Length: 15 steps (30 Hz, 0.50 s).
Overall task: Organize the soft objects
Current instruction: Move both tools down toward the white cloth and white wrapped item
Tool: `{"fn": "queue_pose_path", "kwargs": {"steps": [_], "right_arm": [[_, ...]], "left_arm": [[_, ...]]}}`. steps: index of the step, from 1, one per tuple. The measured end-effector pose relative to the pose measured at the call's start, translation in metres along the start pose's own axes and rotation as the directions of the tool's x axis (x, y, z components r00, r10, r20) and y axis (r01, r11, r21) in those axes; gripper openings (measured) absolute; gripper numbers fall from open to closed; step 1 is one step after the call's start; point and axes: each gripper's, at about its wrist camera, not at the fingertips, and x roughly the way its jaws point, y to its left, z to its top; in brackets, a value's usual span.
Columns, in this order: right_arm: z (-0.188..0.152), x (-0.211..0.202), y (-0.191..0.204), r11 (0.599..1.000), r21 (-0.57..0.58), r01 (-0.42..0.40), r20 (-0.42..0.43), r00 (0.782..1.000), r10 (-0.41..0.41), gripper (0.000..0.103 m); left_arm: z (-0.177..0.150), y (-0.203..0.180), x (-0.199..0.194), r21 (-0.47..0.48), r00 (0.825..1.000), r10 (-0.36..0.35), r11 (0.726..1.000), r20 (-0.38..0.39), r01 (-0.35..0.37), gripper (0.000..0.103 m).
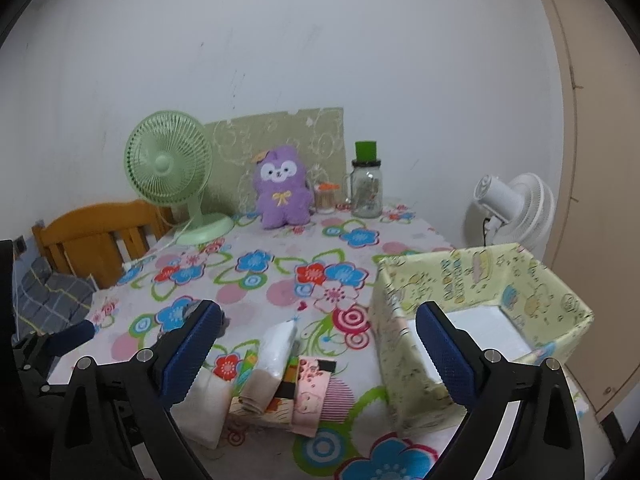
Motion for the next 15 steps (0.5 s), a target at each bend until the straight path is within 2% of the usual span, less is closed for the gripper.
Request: {"fn": "queue_pose_path", "kwargs": {"steps": [6, 10, 15], "right_arm": [[-0.008, 0.016, 0.012, 1.000, -0.017, -0.014, -0.054, 0.998, 0.013, 0.095], [-0.012, 0.025, 0.020, 0.999, -0.030, -0.028, -0.085, 0.996, 0.025, 0.093], [-0.018, 0.039, 0.028, 0.998, -0.048, -0.035, -0.128, 0.991, 0.028, 0.088]], "left_arm": [[-0.009, 0.002, 0.015, 0.005, 0.998, -0.018, 1.000, -0.054, 0.018, 0.091], [-0.013, 0.004, 0.025, -0.011, 0.995, -0.037, 0.999, -0.095, 0.036, 0.080], [-0.018, 0.008, 0.037, -0.051, 0.986, -0.082, 0.996, -0.145, 0.076, 0.074]]}}
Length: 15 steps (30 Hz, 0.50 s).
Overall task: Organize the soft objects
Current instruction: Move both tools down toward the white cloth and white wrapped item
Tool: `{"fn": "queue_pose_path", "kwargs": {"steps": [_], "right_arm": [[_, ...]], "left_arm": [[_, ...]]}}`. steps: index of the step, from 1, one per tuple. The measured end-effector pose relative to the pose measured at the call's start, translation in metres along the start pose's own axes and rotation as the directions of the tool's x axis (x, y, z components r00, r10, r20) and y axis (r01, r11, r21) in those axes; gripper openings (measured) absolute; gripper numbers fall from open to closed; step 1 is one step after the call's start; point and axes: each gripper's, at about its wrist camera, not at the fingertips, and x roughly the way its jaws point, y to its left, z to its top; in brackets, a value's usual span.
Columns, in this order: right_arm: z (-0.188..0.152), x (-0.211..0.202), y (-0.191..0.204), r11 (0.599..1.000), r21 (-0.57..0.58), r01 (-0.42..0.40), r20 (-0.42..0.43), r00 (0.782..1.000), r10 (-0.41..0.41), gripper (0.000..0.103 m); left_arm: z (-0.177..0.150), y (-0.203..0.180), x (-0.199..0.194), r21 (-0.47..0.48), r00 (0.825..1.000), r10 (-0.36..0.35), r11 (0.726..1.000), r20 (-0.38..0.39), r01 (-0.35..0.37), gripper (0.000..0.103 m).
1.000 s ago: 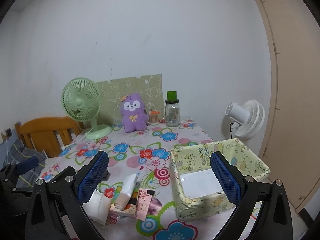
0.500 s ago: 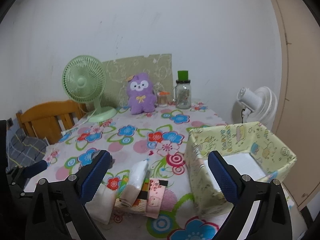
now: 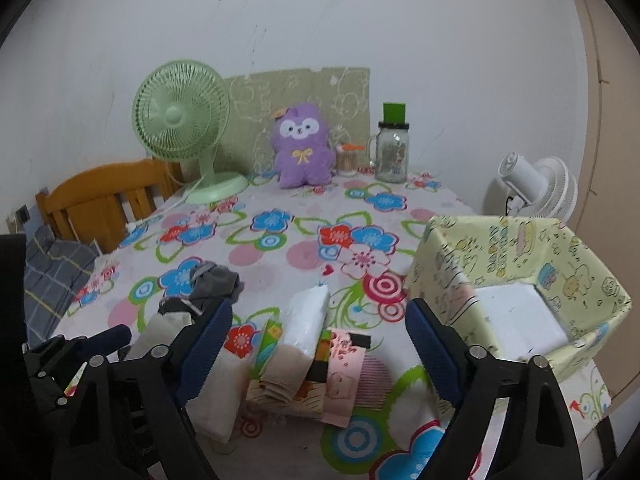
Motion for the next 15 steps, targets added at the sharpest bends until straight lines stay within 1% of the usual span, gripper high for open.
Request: {"fn": "queue_pose_path", "kwargs": {"steps": [2, 3, 6, 8, 9, 12, 14, 15], "right_arm": [[-0.002, 0.007, 0.003, 1.000, -0.004, -0.012, -0.026, 1.000, 0.011, 0.084], [-0.003, 0.009, 0.003, 1.000, -0.006, -0.013, -0.034, 0.999, 0.013, 0.083], [-0.006, 0.016, 0.006, 1.000, -0.011, -0.019, -0.054, 0.998, 0.018, 0.080], [-0.008, 0.022, 0.007, 1.000, -0.006, -0.024, -0.075, 0.997, 0.023, 0.075], [-0.008, 0.025, 0.006, 1.000, -0.001, -0.028, -0.085, 0.996, 0.027, 0.074], [-0.012, 0.035, 0.003, 0.999, 0.020, -0.033, -0.127, 0.991, 0.036, 0.061], [-0.013, 0.042, 0.002, 0.999, 0.031, -0.039, -0.154, 0.987, 0.043, 0.048], [-0.013, 0.044, 0.002, 0.998, 0.034, -0.043, -0.161, 0.986, 0.048, 0.045]], "left_arm": [[-0.001, 0.002, 0.004, -0.013, 1.000, -0.022, 1.000, -0.018, 0.022, 0.070], [-0.001, 0.002, 0.005, -0.015, 0.999, -0.026, 1.000, -0.021, 0.025, 0.069], [-0.002, 0.000, 0.006, -0.008, 0.999, -0.035, 0.999, -0.026, 0.035, 0.061], [-0.003, -0.002, 0.008, 0.000, 0.999, -0.043, 0.999, -0.033, 0.043, 0.053], [-0.003, -0.002, 0.009, 0.005, 0.998, -0.044, 0.999, -0.034, 0.044, 0.052], [-0.004, -0.005, 0.009, 0.026, 0.999, -0.024, 0.999, -0.026, 0.025, 0.047], [-0.005, -0.007, 0.010, 0.041, 1.000, -0.013, 0.999, -0.019, 0.014, 0.043], [-0.004, -0.007, 0.010, 0.049, 1.000, -0.006, 0.999, -0.016, 0.007, 0.043]]}}
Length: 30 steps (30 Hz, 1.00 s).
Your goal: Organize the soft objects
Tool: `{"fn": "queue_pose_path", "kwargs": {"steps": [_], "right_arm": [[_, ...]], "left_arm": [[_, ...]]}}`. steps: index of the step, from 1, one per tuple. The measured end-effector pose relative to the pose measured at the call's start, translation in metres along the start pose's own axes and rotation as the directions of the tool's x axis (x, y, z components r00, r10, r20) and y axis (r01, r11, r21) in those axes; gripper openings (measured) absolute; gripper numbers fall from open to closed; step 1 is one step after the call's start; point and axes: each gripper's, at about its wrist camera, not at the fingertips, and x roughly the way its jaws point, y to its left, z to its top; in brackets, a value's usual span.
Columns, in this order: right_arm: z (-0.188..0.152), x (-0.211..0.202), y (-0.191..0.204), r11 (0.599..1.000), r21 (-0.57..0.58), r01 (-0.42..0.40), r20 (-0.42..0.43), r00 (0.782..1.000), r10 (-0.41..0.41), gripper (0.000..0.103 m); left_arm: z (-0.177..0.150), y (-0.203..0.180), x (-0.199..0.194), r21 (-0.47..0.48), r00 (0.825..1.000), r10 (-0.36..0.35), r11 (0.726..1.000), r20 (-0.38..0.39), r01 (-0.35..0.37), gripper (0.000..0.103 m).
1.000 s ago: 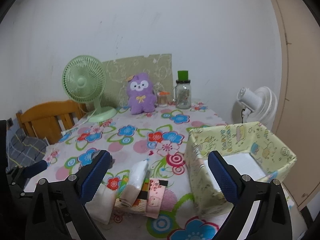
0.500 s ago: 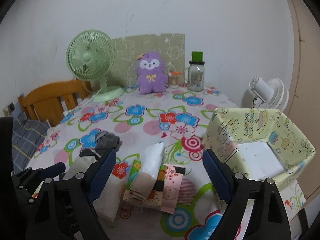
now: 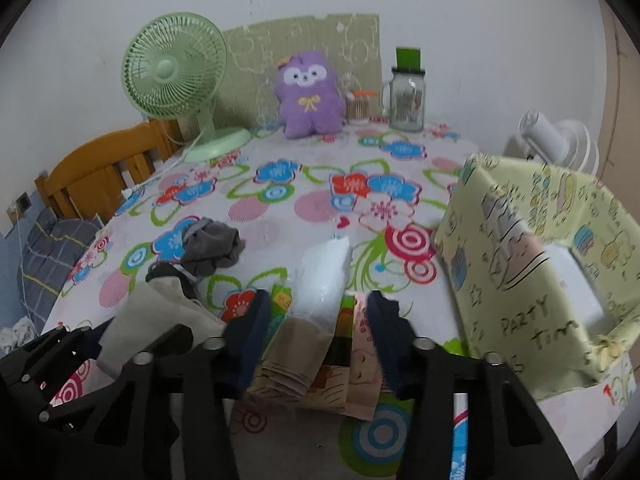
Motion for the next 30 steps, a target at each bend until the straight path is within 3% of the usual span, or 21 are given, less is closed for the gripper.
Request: {"fn": "queue_pose_path", "kwargs": {"steps": [4, 12, 14, 23, 30], "right_arm": [[-0.001, 0.006, 0.003, 1.000, -0.020, 0.002, -0.022, 1.000, -0.002, 0.031], [-0.005, 0.011, 0.004, 0.999, -0.032, -0.004, -0.046, 0.999, 0.003, 0.030], [-0.004, 0.010, 0.003, 0.999, -0.030, -0.009, -0.048, 0.999, 0.008, 0.026], [-0.001, -0.003, 0.001, 1.000, -0.019, -0.018, -0.022, 1.000, 0.017, 0.021], [0.000, -0.016, -0.001, 1.000, -0.020, -0.018, 0.008, 1.000, 0.018, 0.021]], "left_arm": [[0.001, -0.002, -0.001, 0.018, 1.000, 0.010, 1.000, 0.015, -0.010, 0.035], [0.006, -0.002, 0.000, 0.011, 1.000, -0.005, 1.000, 0.026, 0.005, 0.029], [0.006, -0.003, 0.000, 0.014, 1.000, -0.003, 1.000, 0.026, 0.003, 0.028], [0.009, -0.009, -0.008, 0.025, 0.999, -0.022, 0.999, 0.035, 0.021, 0.016], [0.010, -0.013, -0.016, 0.026, 0.998, -0.028, 0.999, 0.050, 0.027, 0.012]]}}
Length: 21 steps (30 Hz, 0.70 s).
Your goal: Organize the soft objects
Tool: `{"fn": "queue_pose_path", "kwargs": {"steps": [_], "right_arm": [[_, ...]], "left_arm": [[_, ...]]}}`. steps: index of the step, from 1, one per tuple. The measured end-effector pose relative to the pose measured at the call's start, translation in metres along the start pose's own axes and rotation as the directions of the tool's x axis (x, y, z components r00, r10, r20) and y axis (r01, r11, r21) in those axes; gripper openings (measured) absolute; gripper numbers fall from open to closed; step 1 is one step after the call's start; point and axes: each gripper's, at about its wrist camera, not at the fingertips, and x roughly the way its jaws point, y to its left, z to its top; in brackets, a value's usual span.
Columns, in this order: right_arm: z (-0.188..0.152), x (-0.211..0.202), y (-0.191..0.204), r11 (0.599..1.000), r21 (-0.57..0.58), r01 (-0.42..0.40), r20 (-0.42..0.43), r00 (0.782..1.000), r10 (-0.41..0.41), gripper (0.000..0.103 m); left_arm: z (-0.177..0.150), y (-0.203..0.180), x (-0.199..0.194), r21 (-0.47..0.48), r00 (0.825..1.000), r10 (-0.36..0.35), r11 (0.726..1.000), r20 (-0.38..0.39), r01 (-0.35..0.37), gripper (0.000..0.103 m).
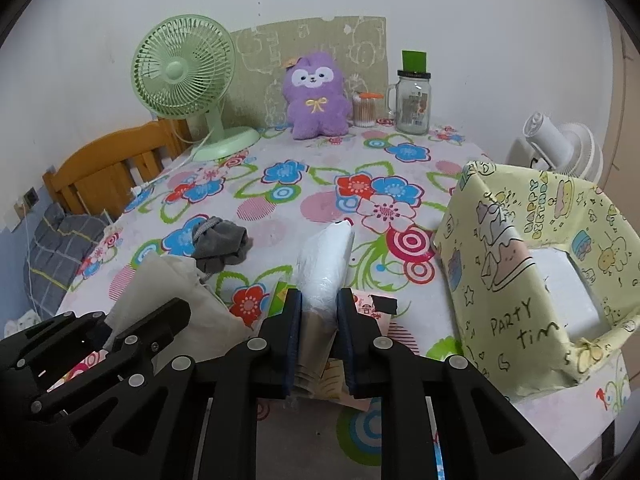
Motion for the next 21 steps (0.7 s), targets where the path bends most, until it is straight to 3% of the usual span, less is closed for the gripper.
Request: {"fn": "queue_pose_path", "kwargs": {"steps": [21], "right_arm": [[0.017, -0.046, -0.014, 1.000, 0.011, 0.016, 0.081, 0.997, -0.016, 0.021]], "left_arm": [[0.021, -0.022, -0.038, 0.029, 0.997, -0.002, 1.000, 0.073, -0.001, 0.011]]}}
